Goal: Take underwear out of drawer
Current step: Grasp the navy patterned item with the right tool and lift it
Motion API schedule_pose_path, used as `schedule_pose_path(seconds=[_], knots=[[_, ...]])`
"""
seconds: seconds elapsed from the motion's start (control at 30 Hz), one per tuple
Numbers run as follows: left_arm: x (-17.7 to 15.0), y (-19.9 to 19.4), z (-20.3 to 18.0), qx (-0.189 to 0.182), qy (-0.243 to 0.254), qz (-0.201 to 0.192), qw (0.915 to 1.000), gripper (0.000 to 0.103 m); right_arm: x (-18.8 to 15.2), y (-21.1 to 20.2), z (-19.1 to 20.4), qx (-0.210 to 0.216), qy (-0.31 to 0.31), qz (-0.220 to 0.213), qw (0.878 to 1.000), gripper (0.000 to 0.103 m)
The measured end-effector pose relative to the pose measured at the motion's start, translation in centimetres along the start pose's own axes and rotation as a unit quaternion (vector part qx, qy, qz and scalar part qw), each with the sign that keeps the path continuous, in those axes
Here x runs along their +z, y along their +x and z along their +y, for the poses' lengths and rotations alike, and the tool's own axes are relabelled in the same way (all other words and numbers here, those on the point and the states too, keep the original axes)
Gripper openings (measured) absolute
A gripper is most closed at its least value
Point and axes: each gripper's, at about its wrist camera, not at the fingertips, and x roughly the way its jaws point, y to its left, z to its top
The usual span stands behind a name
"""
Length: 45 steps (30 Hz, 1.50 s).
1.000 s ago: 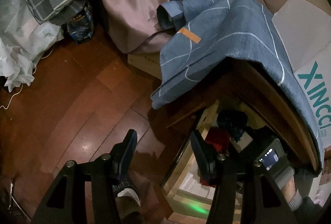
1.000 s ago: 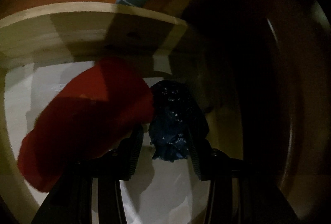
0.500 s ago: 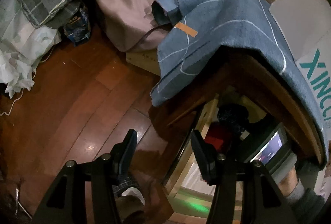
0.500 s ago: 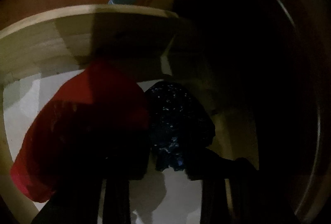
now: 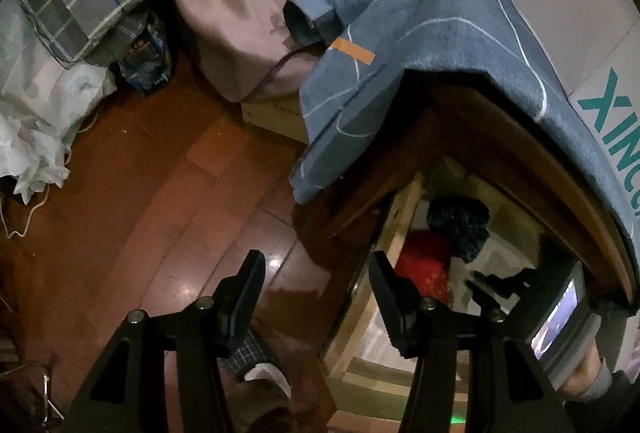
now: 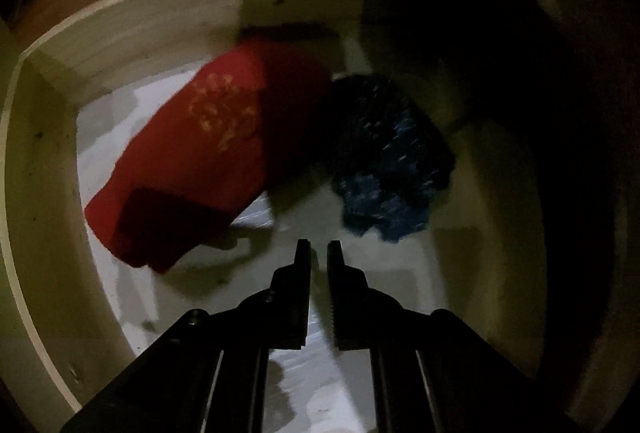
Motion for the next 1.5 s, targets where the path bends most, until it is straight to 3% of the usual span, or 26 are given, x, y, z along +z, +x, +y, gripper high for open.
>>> schedule_pose_path(seconds=[0.1,0.17,0.27,0.4,0.67,0.83,0.97,1.03,1.13,1.3,1.5], knots=[[0.0,0.1,0.0,0.000,-0.002,0.003,1.0000,0.055,0.2,-0.7,0.9,-0.035,-0.026,-0.025,0.999,0.021],[0.0,0.2,0.0,-0.003,-0.003,0.005,1.0000,0.055,0.8,-0.6,1.2,-0.056,-0.039,-0.035,0.997,0.022],[0.0,0.2,0.0,-0.006,-0.003,0.008,0.9999,0.055,1.8,0.1,1.0,-0.060,-0.046,-0.043,0.996,0.023],[-0.1,0.2,-0.4,-0.013,0.004,0.011,0.9998,0.055,3.2,0.9,1.0,-0.079,-0.056,-0.052,0.994,0.036],[-0.3,0.5,-0.6,-0.022,0.006,0.020,0.9995,0.055,4.4,1.9,-0.2,-0.106,-0.045,-0.097,0.989,0.037],[-0.2,0.8,-0.5,-0.026,0.001,0.028,0.9993,0.055,3.6,2.7,-1.2,-0.125,-0.050,-0.136,0.981,0.044],[-0.3,0.8,-0.7,-0.021,0.007,0.028,0.9994,0.055,3.2,2.8,-2.3,-0.098,0.000,-0.134,0.986,0.041],[-0.3,0.9,-0.7,-0.021,0.007,0.028,0.9994,0.055,3.3,3.1,-2.7,-0.098,0.012,-0.121,0.988,0.026],[-0.3,0.9,-0.8,-0.019,0.010,0.026,0.9994,0.055,3.5,2.8,-3.1,-0.076,0.027,-0.107,0.991,0.019],[-0.4,1.0,-1.0,-0.013,0.016,0.024,0.9995,0.055,3.9,2.3,-3.3,-0.046,0.023,-0.070,0.996,0.018],[-0.3,1.1,-1.2,-0.008,0.016,0.025,0.9995,0.055,1.2,0.6,-4.1,0.024,0.051,-0.021,0.998,0.017]])
